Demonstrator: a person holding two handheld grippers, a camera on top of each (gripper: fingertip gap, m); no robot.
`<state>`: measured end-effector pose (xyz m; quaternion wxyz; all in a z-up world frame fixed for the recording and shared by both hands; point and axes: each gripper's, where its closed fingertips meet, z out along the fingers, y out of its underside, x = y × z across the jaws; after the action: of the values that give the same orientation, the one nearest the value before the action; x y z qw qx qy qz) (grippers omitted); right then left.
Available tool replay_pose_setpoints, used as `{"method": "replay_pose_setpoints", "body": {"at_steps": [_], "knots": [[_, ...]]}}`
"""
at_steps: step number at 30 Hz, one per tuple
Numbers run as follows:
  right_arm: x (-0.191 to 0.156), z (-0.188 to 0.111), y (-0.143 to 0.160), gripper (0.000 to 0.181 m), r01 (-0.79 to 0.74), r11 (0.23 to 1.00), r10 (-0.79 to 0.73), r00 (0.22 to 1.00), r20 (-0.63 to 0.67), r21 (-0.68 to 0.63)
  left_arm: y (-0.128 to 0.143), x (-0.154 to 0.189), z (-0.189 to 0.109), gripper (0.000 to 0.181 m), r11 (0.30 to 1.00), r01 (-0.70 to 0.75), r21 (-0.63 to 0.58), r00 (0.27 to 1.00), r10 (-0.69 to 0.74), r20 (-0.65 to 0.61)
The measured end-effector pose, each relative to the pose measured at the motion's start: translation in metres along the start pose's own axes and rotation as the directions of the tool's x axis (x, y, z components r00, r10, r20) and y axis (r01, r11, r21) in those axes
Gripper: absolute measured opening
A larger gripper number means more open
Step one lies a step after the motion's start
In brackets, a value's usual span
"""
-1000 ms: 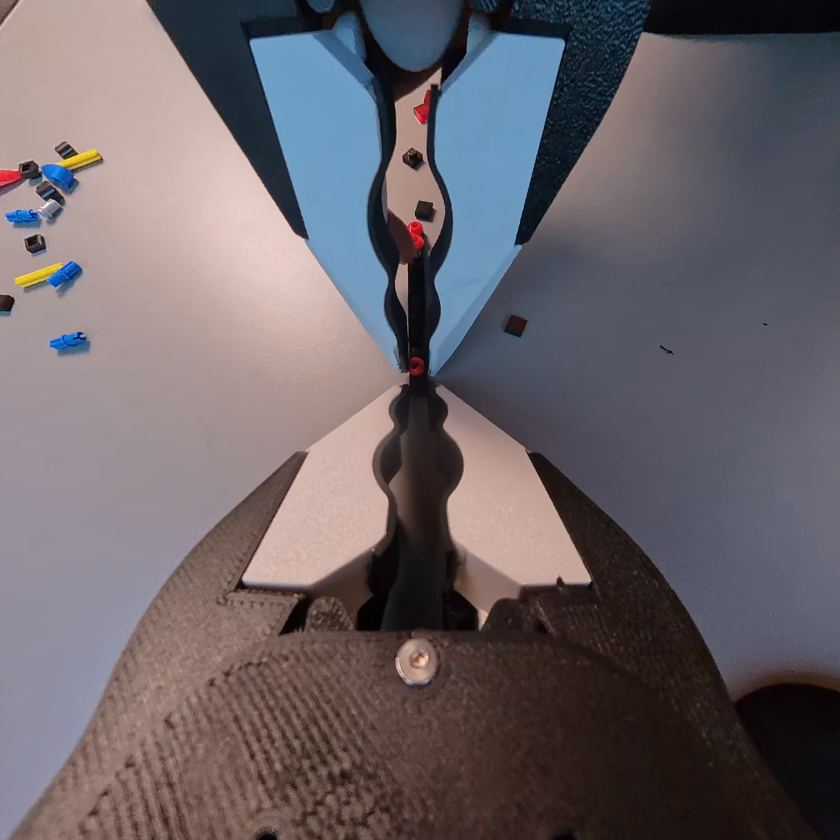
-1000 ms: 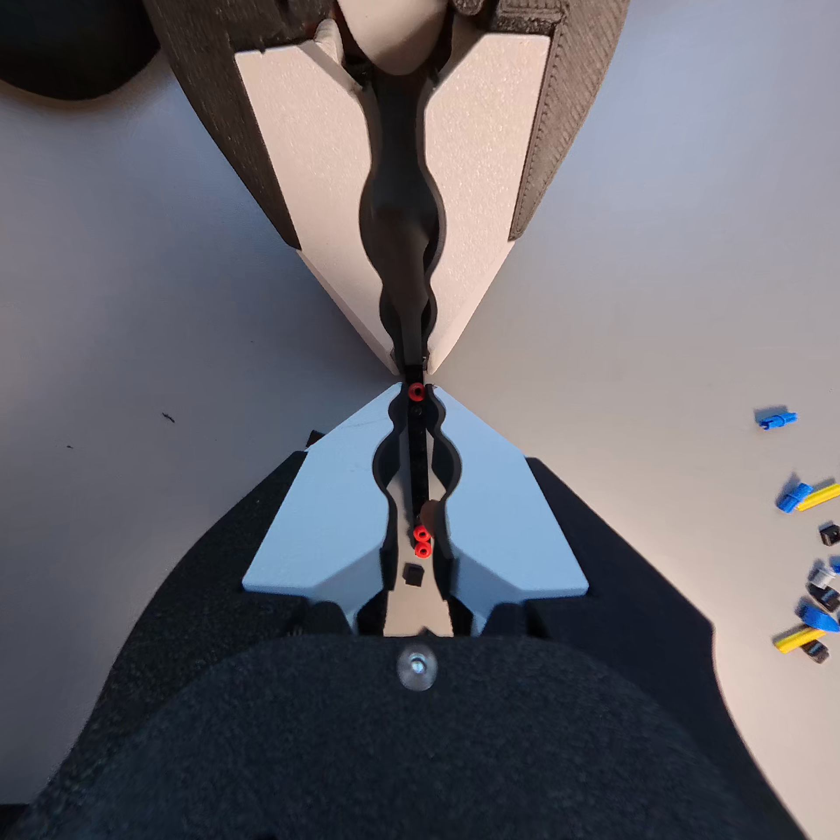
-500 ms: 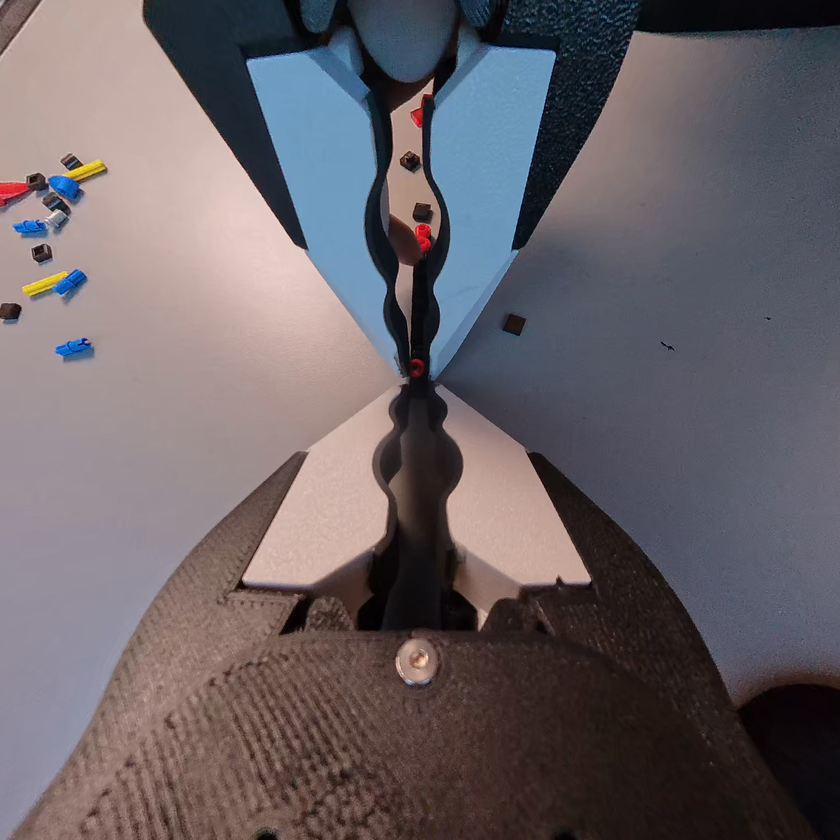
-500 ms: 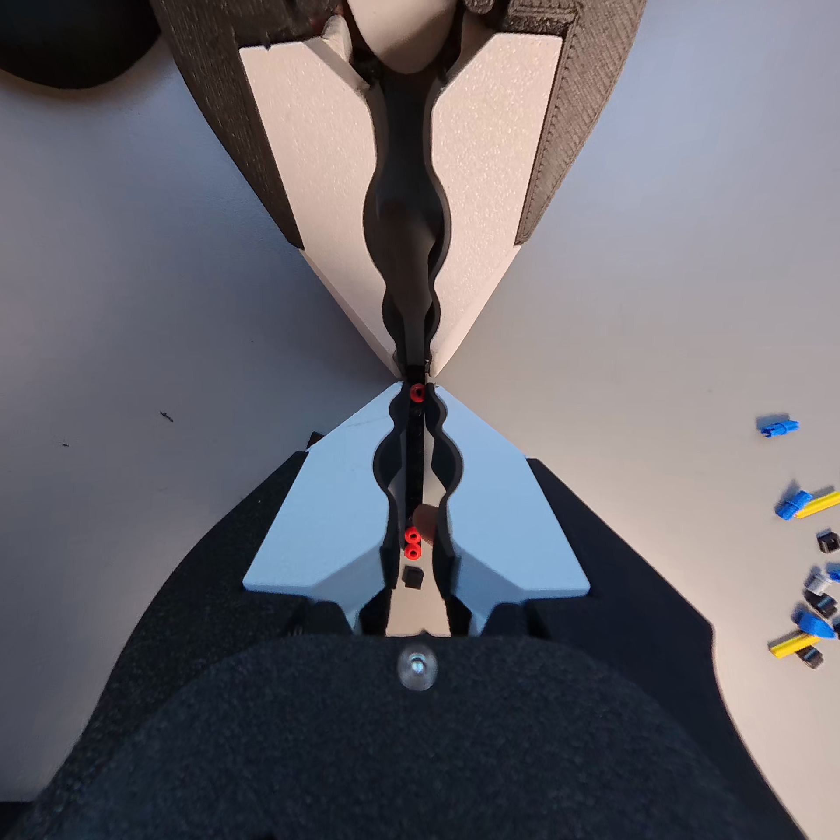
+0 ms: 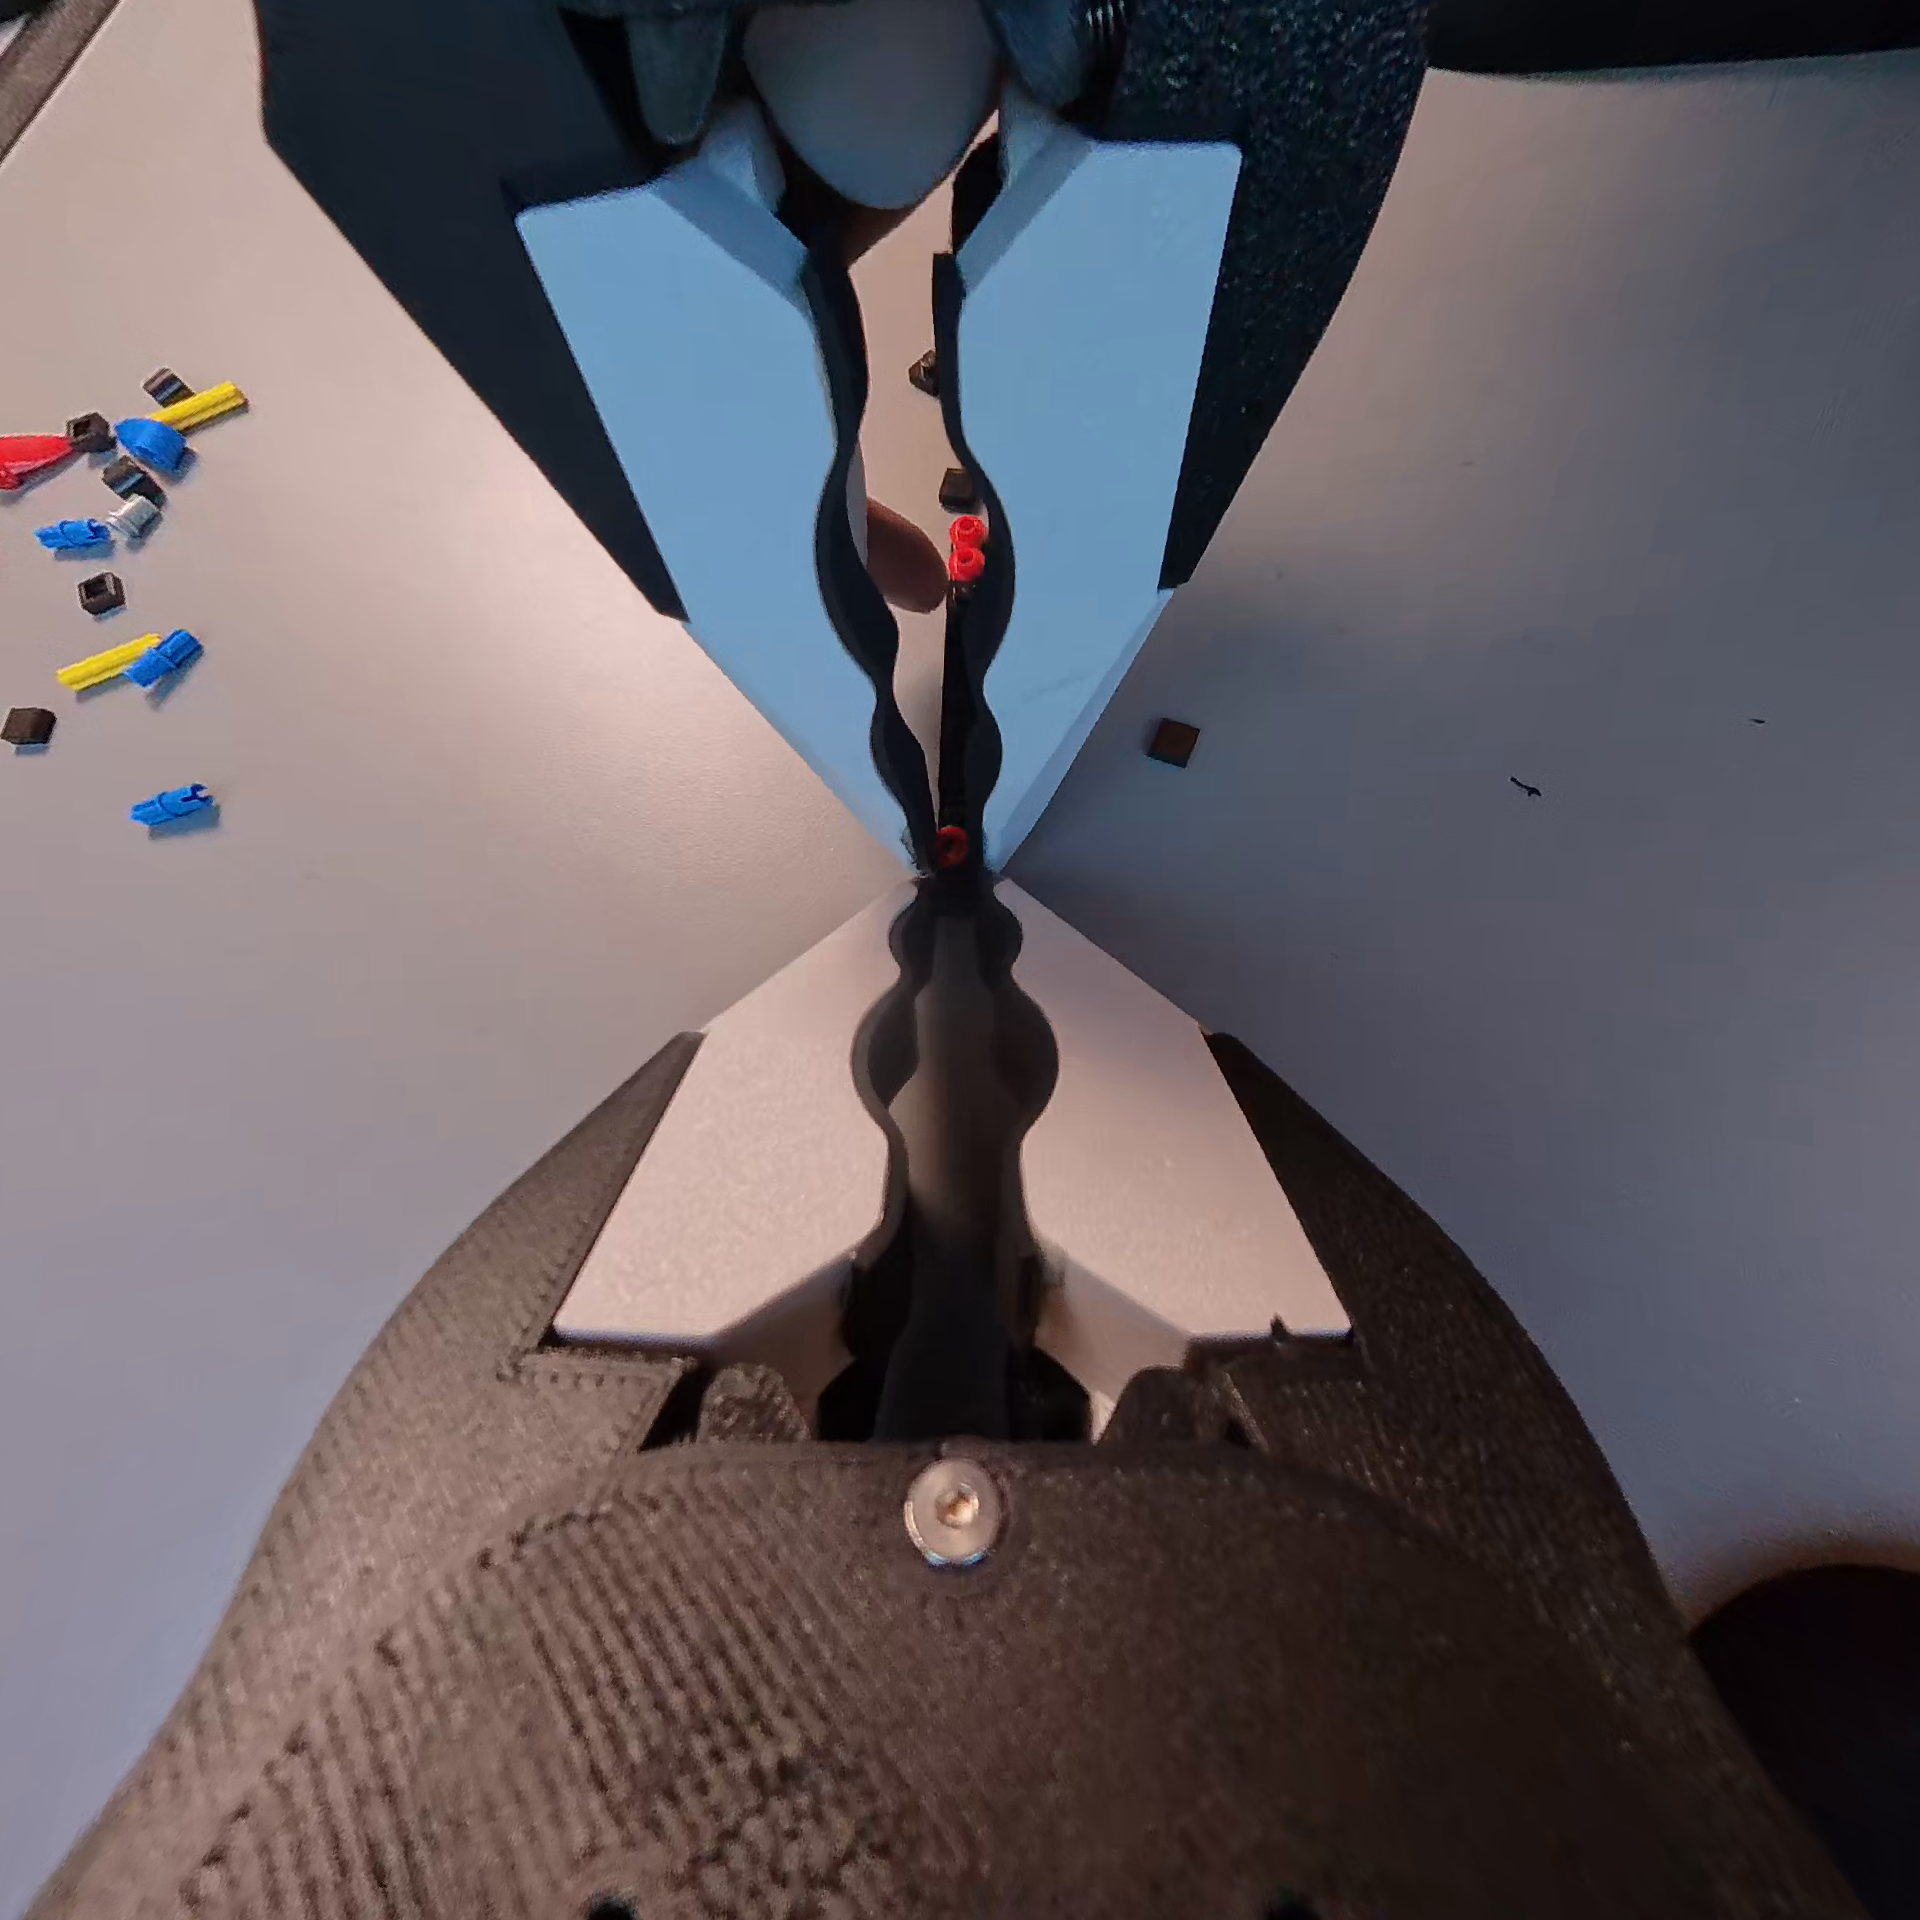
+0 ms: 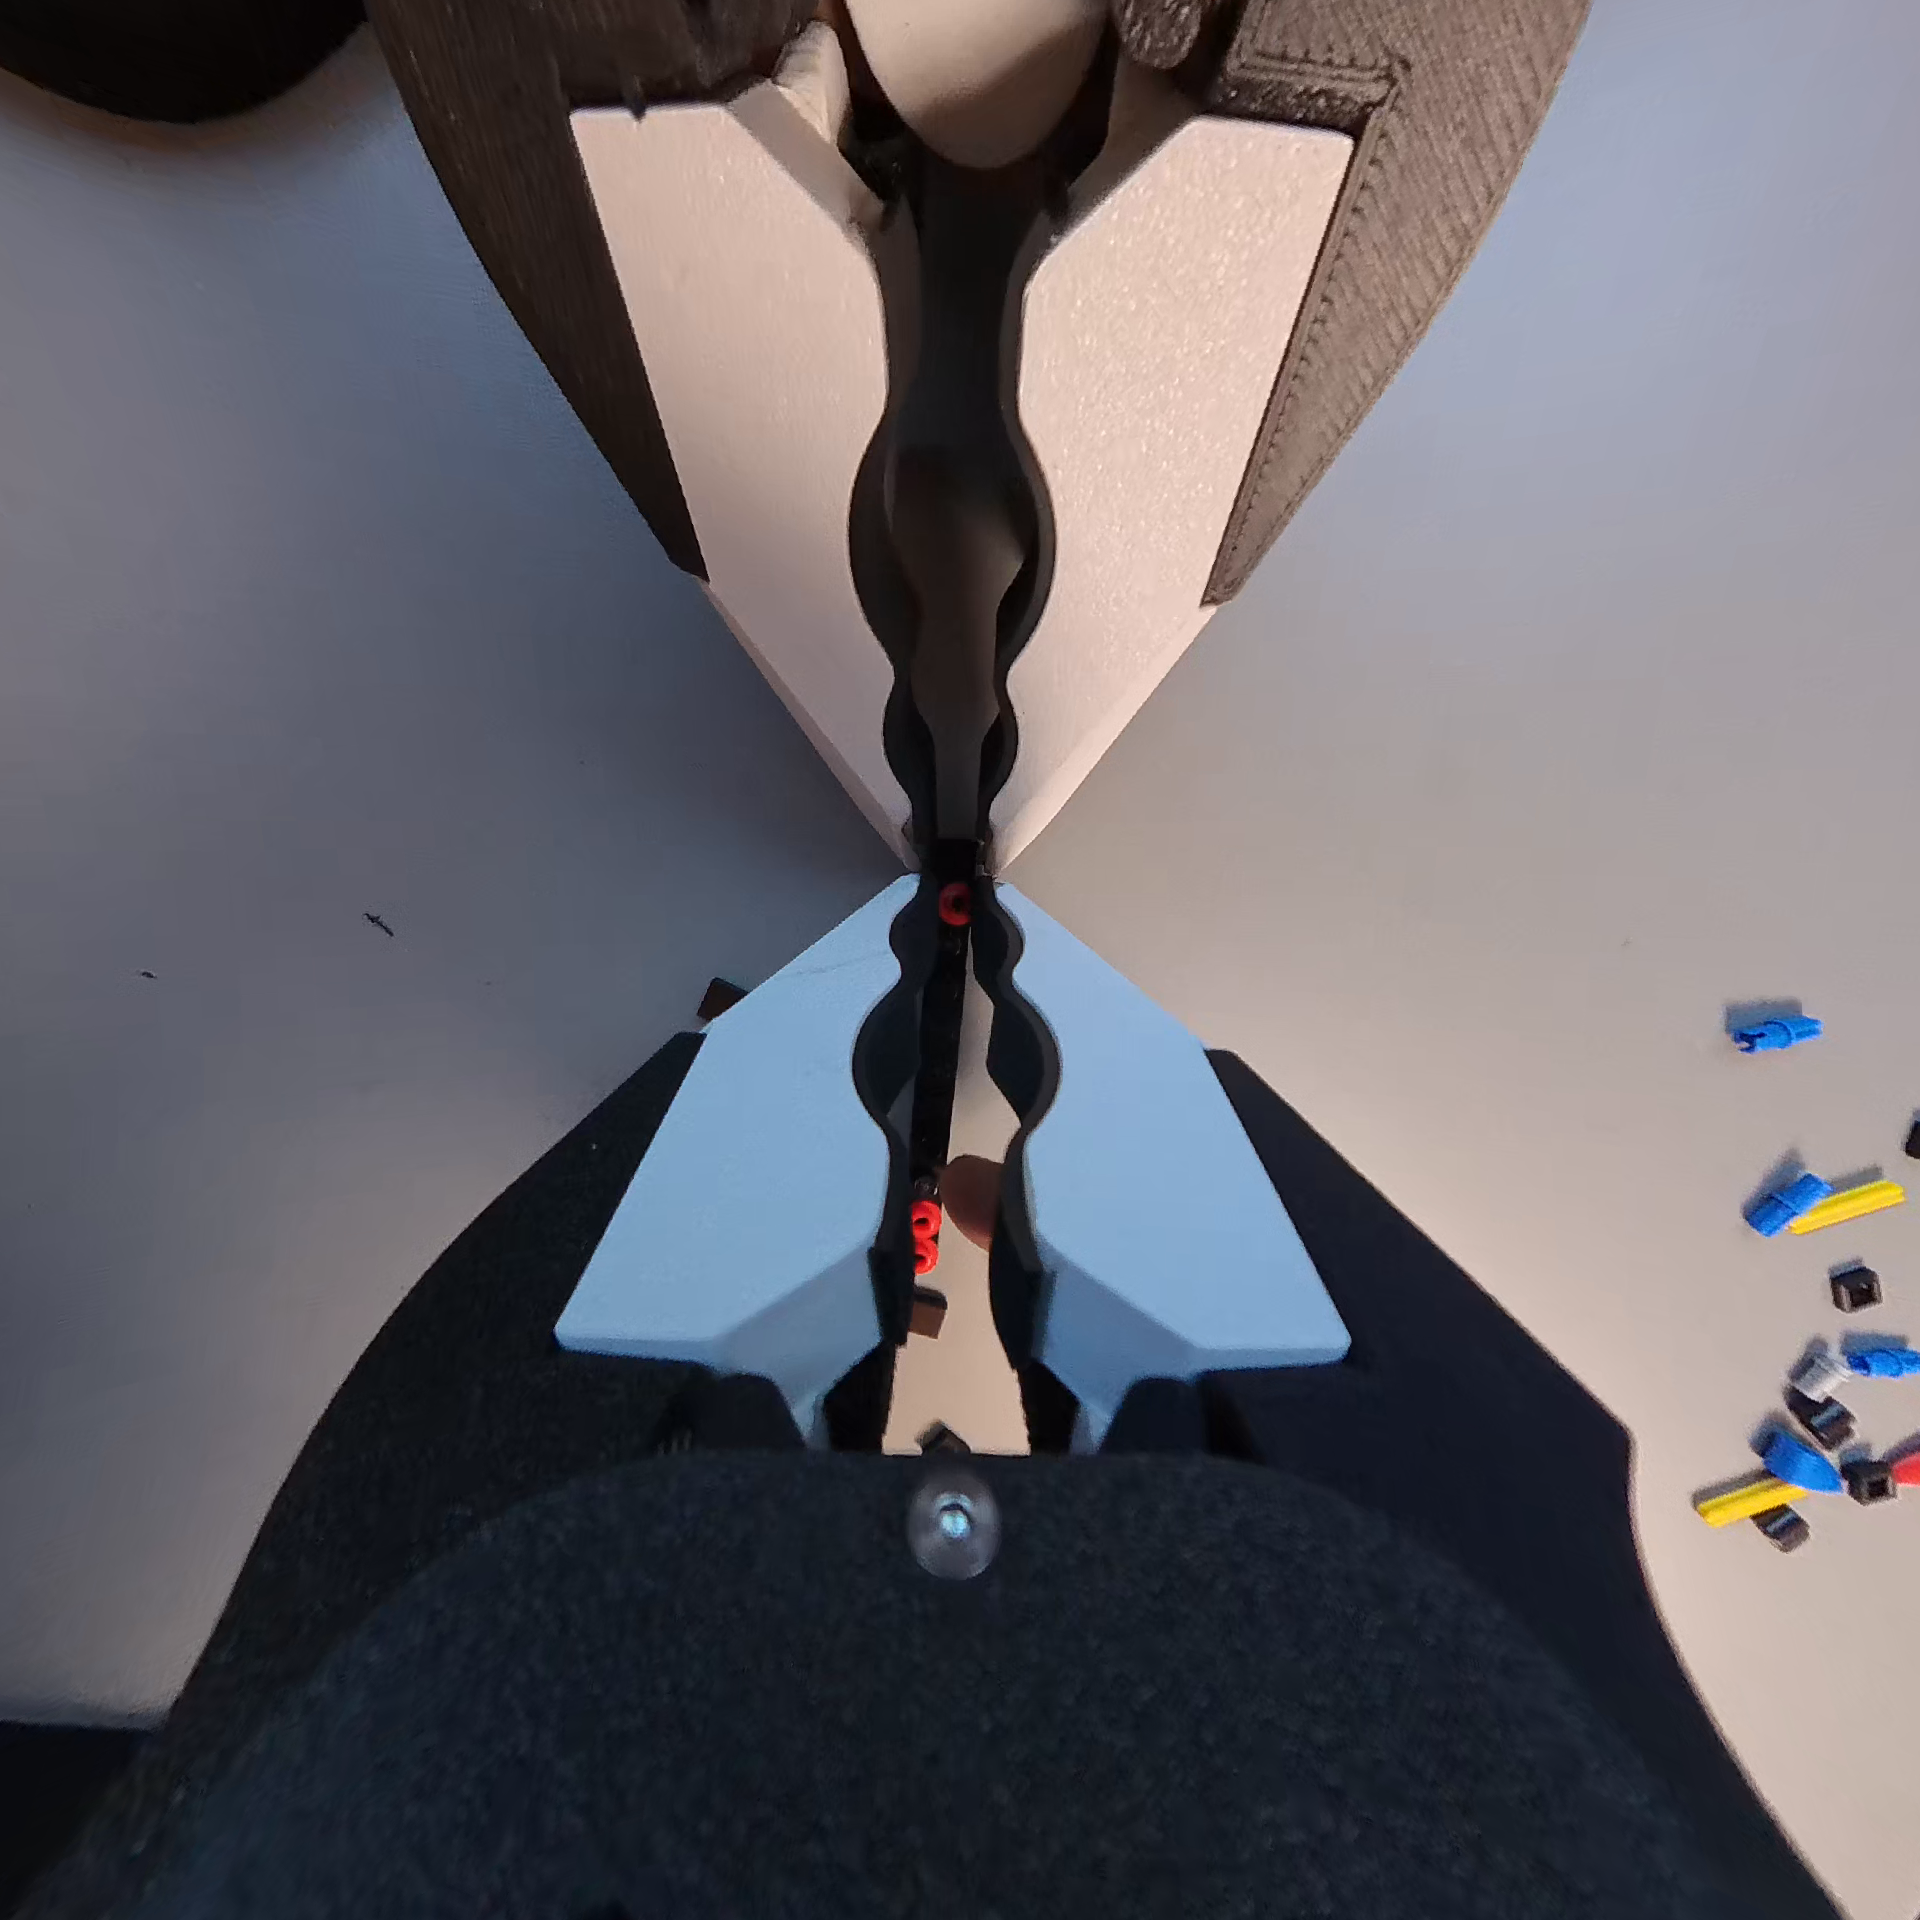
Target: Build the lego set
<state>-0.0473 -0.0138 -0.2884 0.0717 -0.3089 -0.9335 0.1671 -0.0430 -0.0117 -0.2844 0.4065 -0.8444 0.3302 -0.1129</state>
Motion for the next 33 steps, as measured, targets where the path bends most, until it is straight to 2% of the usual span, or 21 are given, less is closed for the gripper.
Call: {"method": "replay_pose_setpoints", "body": {"at_steps": [12, 16, 19, 22, 25, 28, 33], "knots": [[-0.001, 0.001, -0.001, 0.004, 0.024, 0.999, -0.024, 1.0, 0.002, -0.024, 0.001, 0.001, -0.001, 0.005, 1.0, -0.012, 0.002, 1.0, 0.012, 0.004], [0.001, -0.001, -0.003, 0.005, -0.003, 0.996, 0.01, 0.998, -0.067, 0.095, 0.001, 0.001, -0.001, 0.006, 1.0, -0.015, 0.001, 1.0, 0.015, 0.009], [0.004, -0.005, -0.001, 0.019, -0.059, 0.984, 0.074, 0.994, -0.085, 0.169, 0.001, 0.002, -0.001, 0.006, 1.0, -0.016, 0.002, 1.0, 0.016, 0.006], [-0.001, -0.012, -0.001, 0.023, -0.063, 0.973, 0.082, 0.993, -0.081, 0.222, 0.001, 0.002, -0.001, 0.006, 1.0, -0.016, 0.002, 1.0, 0.016, 0.006], [-0.005, -0.018, -0.001, 0.022, -0.08, 0.963, 0.099, 0.993, -0.063, 0.255, 0.001, 0.002, -0.001, 0.006, 1.0, -0.022, 0.003, 1.0, 0.022, 0.011], [-0.007, -0.018, -0.004, 0.014, -0.136, 0.947, 0.149, 0.989, -0.021, 0.292, 0.001, 0.002, -0.001, 0.006, 1.0, -0.024, 0.003, 1.0, 0.024, 0.014], [-0.002, -0.01, -0.006, 0.007, -0.227, 0.941, 0.223, 0.974, 0.047, 0.251, 0.001, 0.002, -0.001, 0.006, 1.0, -0.028, 0.003, 0.999, 0.028, 0.018]]}}
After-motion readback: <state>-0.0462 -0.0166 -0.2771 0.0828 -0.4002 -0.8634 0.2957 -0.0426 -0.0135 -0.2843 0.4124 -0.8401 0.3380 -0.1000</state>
